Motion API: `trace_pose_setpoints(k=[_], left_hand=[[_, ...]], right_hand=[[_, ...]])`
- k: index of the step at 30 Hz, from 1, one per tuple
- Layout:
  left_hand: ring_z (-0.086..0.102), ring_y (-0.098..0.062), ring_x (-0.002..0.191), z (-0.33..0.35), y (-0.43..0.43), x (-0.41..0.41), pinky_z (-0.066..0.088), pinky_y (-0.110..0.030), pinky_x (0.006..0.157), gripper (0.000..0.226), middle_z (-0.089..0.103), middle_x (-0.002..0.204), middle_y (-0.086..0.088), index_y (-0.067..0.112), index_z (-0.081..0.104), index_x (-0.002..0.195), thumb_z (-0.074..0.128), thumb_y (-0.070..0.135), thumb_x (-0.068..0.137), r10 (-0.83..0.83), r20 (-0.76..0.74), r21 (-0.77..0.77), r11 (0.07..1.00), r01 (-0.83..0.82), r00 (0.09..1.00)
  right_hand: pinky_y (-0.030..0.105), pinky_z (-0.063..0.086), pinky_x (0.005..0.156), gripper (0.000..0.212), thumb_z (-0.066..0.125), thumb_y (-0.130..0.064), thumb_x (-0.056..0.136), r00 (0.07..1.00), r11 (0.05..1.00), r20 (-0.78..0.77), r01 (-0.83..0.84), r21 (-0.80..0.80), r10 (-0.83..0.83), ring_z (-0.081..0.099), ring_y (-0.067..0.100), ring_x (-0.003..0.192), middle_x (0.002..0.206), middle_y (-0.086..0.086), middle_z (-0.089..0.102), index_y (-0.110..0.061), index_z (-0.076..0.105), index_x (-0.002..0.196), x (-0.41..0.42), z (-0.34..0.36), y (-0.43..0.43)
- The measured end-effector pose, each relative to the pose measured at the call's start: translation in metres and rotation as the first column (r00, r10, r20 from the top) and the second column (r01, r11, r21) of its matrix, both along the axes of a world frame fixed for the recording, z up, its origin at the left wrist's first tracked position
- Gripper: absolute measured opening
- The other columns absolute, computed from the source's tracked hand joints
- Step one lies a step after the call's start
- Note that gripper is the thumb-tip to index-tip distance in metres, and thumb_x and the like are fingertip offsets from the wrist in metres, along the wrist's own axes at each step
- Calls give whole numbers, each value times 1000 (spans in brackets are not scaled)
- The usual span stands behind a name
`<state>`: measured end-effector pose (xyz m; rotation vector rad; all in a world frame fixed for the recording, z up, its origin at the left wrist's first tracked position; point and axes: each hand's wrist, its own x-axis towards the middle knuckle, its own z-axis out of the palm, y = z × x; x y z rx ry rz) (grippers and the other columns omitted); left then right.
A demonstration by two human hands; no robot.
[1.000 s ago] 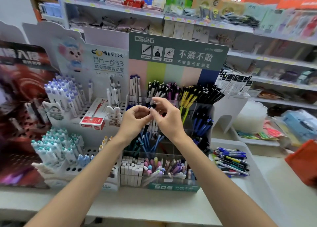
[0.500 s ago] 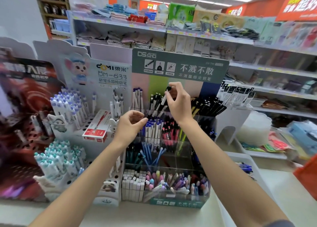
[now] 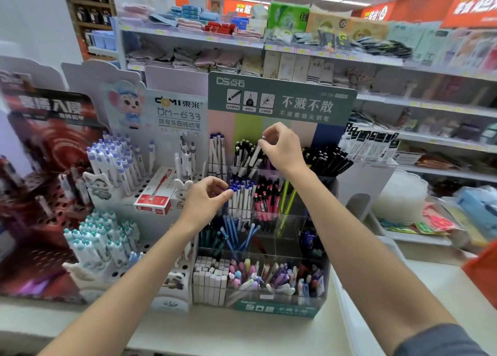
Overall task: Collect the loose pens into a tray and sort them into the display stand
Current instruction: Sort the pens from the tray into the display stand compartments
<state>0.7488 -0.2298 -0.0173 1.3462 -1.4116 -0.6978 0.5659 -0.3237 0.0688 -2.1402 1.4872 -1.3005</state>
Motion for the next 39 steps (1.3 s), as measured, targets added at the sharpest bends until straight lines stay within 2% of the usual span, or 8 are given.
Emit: trace_pose_setpoints(k=[3,8,11,18,25,28,33,39], left_hand=[[68,-24,84,1,1,2,60,-40,76,12,70,85,-6,13,68,95,74,19,88,11,-9,8,1000,-11,1000],[67,-16,80,3,-1,0,60,-35,76,12,70,85,-3,14,68,96,74,20,88,19,18,6,1000,-19,1000],[67,-18,81,2,-2,-2,59,-35,74,11,70,85,-4,15,68,96,73,22,89,5,25,9,1000,-6,1000],[63,-13,72,2,-2,-11,54,-27,67,9,69,83,-5,15,68,93,73,22,90,-11,39,19,1000,11,999],[59,-3,65,1,10,-68,47,-18,64,8,66,75,4,18,67,85,71,22,91,-90,136,4,996,90,987],[62,-7,69,-1,18,-112,50,-22,67,9,68,76,2,17,68,84,71,22,91,-139,162,19,990,138,977],[59,-7,67,-18,33,-212,47,-19,65,10,68,76,4,18,68,83,73,24,90,-166,191,92,984,150,968],[63,-17,75,-67,38,-331,51,-31,74,10,70,81,-1,13,68,86,73,22,89,-302,265,286,932,224,916]], right_hand=[[35,51,80,28,71,-16,87,997,996,73,-1,92,-5,63,20,88,90,2,68,-11,54,108,0,-1,0],[40,47,85,20,72,-15,84,971,994,-216,-86,67,99,59,22,89,87,-1,66,-13,58,98,14,-14,3],[45,45,87,14,73,-17,83,965,996,-250,-81,22,84,54,22,90,81,-3,65,-16,62,91,17,-19,-1],[35,47,78,11,71,-6,82,999,960,-18,21,-281,-27,53,18,82,84,-1,64,-11,67,91,-11,-23,12],[20,46,62,5,67,-5,85,998,953,41,58,-297,-48,56,14,65,76,-2,63,-9,67,87,-89,-44,55],[15,43,61,3,68,-6,85,993,968,55,114,-224,-104,56,13,63,72,-4,62,-9,67,85,-144,-61,77],[22,47,64,3,67,-10,87,979,979,-35,201,44,-199,58,14,66,74,-4,63,-12,68,89,-264,-115,121],[31,46,70,9,63,-12,86,940,843,-262,316,435,-217,63,25,84,90,6,69,-13,70,91,-390,-192,162]])
